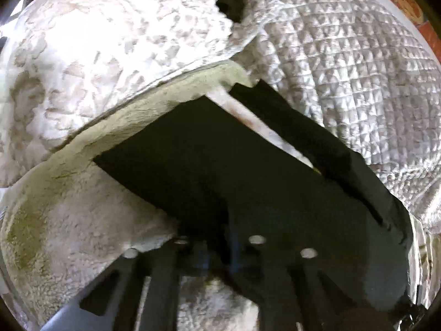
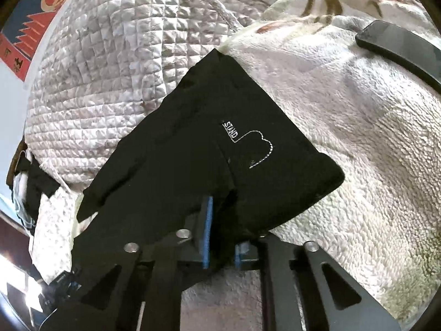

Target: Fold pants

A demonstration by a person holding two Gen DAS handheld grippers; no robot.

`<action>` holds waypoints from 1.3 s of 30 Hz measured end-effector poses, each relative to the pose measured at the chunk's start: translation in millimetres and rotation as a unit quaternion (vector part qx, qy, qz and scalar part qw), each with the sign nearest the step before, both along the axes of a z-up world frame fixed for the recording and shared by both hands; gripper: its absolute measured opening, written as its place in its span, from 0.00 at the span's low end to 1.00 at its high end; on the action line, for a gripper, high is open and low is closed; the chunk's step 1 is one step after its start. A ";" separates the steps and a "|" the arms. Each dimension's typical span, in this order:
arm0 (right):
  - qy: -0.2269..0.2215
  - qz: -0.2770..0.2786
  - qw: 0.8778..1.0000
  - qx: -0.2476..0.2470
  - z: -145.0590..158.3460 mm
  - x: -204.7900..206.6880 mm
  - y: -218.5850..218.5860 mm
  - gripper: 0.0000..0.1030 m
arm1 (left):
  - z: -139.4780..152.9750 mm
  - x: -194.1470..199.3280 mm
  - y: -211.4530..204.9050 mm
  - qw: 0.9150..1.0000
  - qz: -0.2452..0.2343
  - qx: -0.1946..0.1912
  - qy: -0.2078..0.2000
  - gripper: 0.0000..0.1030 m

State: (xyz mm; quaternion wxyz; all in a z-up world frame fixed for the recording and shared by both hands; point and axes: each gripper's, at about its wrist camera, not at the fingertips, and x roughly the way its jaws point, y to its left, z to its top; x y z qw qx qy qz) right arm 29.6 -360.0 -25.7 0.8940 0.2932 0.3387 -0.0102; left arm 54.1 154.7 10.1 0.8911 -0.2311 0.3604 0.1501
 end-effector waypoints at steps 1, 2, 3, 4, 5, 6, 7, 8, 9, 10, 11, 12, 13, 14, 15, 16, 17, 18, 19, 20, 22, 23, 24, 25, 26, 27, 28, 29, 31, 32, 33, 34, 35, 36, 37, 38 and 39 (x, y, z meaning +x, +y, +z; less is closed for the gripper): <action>-0.003 0.002 1.000 0.004 2.2 -1.3 -1.0 0.05 | 0.7 -1.4 0.8 1.000 -0.001 -0.002 -0.001 0.05; -0.006 0.005 1.000 0.008 4.7 -2.4 -1.9 0.05 | 3.1 -2.2 1.1 1.000 -0.003 -0.001 -0.002 0.05; -0.009 0.008 1.000 0.013 8.0 -4.1 -3.2 0.05 | 5.7 -5.0 0.3 1.000 -0.006 -0.001 -0.005 0.04; -0.012 0.011 1.000 0.018 12.0 -6.3 -4.4 0.05 | 9.3 -7.5 0.6 1.000 -0.008 -0.004 -0.010 0.04; -0.014 0.012 1.000 0.022 16.5 -9.6 -5.5 0.04 | 13.2 -11.0 1.2 1.000 -0.013 -0.010 -0.016 0.04; -0.015 0.013 1.000 0.023 20.3 -12.2 -5.9 0.04 | 18.0 -15.9 1.6 0.999 -0.018 -0.017 -0.021 0.04; -0.017 0.015 1.000 0.021 25.3 -17.1 -7.0 0.04 | 22.2 -20.9 2.0 0.999 -0.022 -0.022 -0.025 0.04; -0.018 0.014 1.000 0.020 29.5 -24.2 -9.6 0.04 | 26.5 -27.5 2.6 0.999 -0.027 -0.025 -0.028 0.04; -0.018 0.013 1.000 0.020 32.6 -28.4 -11.5 0.04 | 30.6 -35.3 2.4 0.999 -0.031 -0.025 -0.030 0.04; -0.017 0.012 0.999 0.024 35.8 -37.3 -16.3 0.04 | 33.7 -44.0 2.1 0.999 -0.036 -0.026 -0.032 0.04; -0.016 0.011 0.999 0.027 37.1 -44.5 -19.7 0.04 | 36.1 -53.4 1.8 0.998 -0.041 -0.029 -0.032 0.04; -0.013 0.011 0.999 0.028 37.9 -50.3 -21.6 0.04 | 37.1 -61.8 1.4 0.998 -0.043 -0.030 -0.033 0.04; -0.007 0.011 1.000 0.026 37.7 -58.7 -23.4 0.04 | 37.3 -72.2 0.4 0.998 -0.046 -0.028 -0.033 0.04; -0.001 0.012 1.000 0.024 36.5 -65.3 -24.0 0.04 | 36.1 -82.9 -1.3 0.998 -0.048 -0.023 -0.031 0.04; 0.009 0.012 1.000 0.018 33.3 -73.3 -24.9 0.04 | 33.7 -91.0 -3.4 0.998 -0.049 -0.018 -0.027 0.04; 0.017 0.008 1.000 0.016 30.0 -77.0 -26.3 0.04 | 29.8 -99.3 -4.3 0.998 -0.050 -0.018 -0.021 0.04; 0.027 0.004 1.000 0.015 24.8 -80.1 -28.5 0.04 | 25.3 -105.1 -5.1 0.998 -0.051 -0.021 -0.014 0.04; 0.038 -0.002 0.999 0.018 18.1 -81.0 -31.4 0.04 | 20.6 -109.4 -5.9 0.998 -0.052 -0.023 -0.007 0.04; 0.045 -0.006 0.999 0.021 13.2 -81.5 -34.1 0.04 | 16.3 -112.6 -6.6 0.998 -0.051 -0.021 -0.001 0.04; 0.053 -0.006 0.998 0.022 8.6 -80.3 -35.4 0.04 | 12.5 -113.4 -7.8 0.998 -0.053 -0.018 0.005 0.04; 0.057 -0.003 0.998 0.023 5.0 -78.7 -36.8 0.05 | 7.7 -112.5 -7.4 0.998 -0.059 -0.021 0.013 0.05; 0.056 -0.001 0.998 0.024 6.7 -79.3 -36.8 0.06 | 8.2 -113.2 -6.0 0.998 -0.058 -0.026 0.012 0.05; 0.057 0.000 0.998 0.023 8.5 -80.2 -36.8 0.14 | 10.7 -115.2 -5.2 0.998 -0.057 -0.027 0.007 0.09; 0.057 -0.003 0.998 0.022 10.6 -82.4 -36.6 0.24 | 13.8 -116.7 -5.1 0.998 -0.053 -0.021 0.002 0.10; 0.060 -0.010 0.998 0.015 12.4 -84.9 -36.9 0.30 | 16.4 -118.8 -4.2 0.999 -0.048 -0.017 -0.003 0.11; 0.061 -0.019 0.998 0.007 14.9 -89.0 -38.3 0.45 | 17.7 -121.3 -1.9 0.999 -0.041 -0.017 -0.003 0.12; 0.058 -0.030 0.998 0.003 18.2 -94.3 -40.3 0.54 | 19.5 -124.0 0.8 1.000 -0.028 -0.011 0.000 0.13; 0.051 -0.046 0.998 -0.005 23.2 -101.6 -42.9 0.54 | 22.4 -127.8 3.4 1.000 -0.013 -0.003 -0.002 0.13; 0.035 -0.065 0.997 -0.019 31.8 -110.5 -44.2 0.54 | 30.0 -135.7 9.1 1.000 0.019 0.019 -0.005 0.15; 0.030 -0.082 0.996 -0.035 37.0 -114.0 -43.6 0.54 | 35.0 -138.7 11.6 0.999 0.033 0.027 -0.011 0.16; 0.023 -0.099 0.993 -0.054 42.9 -116.8 -42.2 0.54 | 40.3 -140.9 13.7 0.998 0.044 0.038 -0.015 0.17; 0.009 -0.106 0.992 -0.068 49.3 -118.2 -40.6 0.54 | 46.2 -141.5 13.6 0.997 0.050 0.050 -0.021 0.20; -0.004 -0.104 0.991 -0.080 54.6 -117.7 -37.9 0.54 | 50.6 -140.8 12.9 0.997 0.047 0.057 -0.028 0.23; -0.008 -0.090 0.991 -0.098 58.8 -112.9 -32.2 0.54 | 54.9 -138.4 11.3 0.997 0.037 0.060 -0.036 0.28; -0.008 -0.067 0.992 -0.111 60.8 -106.1 -25.9 0.54 | 58.1 -134.4 9.0 0.997 0.024 0.059 -0.042 0.33; -0.006 -0.028 0.992 -0.124 61.0 -96.2 -15.5 0.54 | 59.3 -128.9 5.2 0.997 0.005 0.057 -0.045 0.36; -0.003 0.007 0.990 -0.138 59.6 -86.7 -4.0 0.54 | 58.0 -121.4 0.2 0.998 -0.020 0.053 -0.042 0.39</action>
